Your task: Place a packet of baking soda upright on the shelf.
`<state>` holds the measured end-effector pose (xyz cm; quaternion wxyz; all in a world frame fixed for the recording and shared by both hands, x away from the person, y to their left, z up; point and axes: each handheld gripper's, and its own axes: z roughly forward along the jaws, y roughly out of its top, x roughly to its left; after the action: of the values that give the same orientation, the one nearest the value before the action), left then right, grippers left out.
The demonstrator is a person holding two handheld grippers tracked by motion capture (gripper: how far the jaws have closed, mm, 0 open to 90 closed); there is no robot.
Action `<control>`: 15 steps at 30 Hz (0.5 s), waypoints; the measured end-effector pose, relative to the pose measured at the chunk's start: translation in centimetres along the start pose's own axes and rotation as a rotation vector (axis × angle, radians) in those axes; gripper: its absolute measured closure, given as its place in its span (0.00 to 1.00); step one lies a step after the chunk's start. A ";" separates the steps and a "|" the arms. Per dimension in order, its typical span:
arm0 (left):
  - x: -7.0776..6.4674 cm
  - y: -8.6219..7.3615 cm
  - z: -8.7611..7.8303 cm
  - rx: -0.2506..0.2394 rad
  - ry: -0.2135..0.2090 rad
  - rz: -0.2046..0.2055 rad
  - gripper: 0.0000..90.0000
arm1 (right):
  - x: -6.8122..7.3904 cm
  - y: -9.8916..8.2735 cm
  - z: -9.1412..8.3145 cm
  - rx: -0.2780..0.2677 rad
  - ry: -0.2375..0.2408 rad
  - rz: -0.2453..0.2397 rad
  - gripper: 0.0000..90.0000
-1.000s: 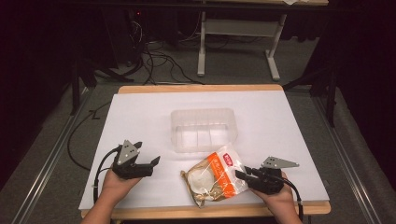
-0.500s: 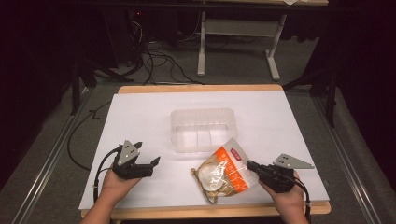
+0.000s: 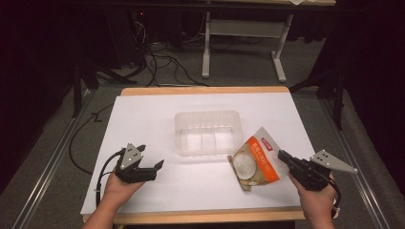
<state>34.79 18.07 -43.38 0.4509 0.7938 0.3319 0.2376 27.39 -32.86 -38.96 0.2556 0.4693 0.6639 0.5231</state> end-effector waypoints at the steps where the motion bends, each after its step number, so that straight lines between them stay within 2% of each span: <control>1: 0.0 0.0 0.0 0.000 0.000 0.000 0.17 | 0.0 0.0 0.0 0.000 0.000 0.000 1.00; 2: 0.0 0.0 0.0 0.001 -0.001 0.000 0.17 | -0.1 0.5 -0.4 -0.023 -0.022 -0.012 1.00; 6: 0.0 0.0 0.1 0.003 -0.001 -0.001 0.17 | -0.1 1.1 -0.7 -0.044 -0.045 -0.028 1.00; 15: 0.1 -0.1 0.0 0.001 0.006 -0.005 0.17 | 0.3 2.9 0.4 -0.060 -0.066 -0.068 1.00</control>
<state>34.80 18.18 -43.47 0.4501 0.7924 0.3355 0.2387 28.64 -32.43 -36.32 0.3088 0.4556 0.6547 0.5181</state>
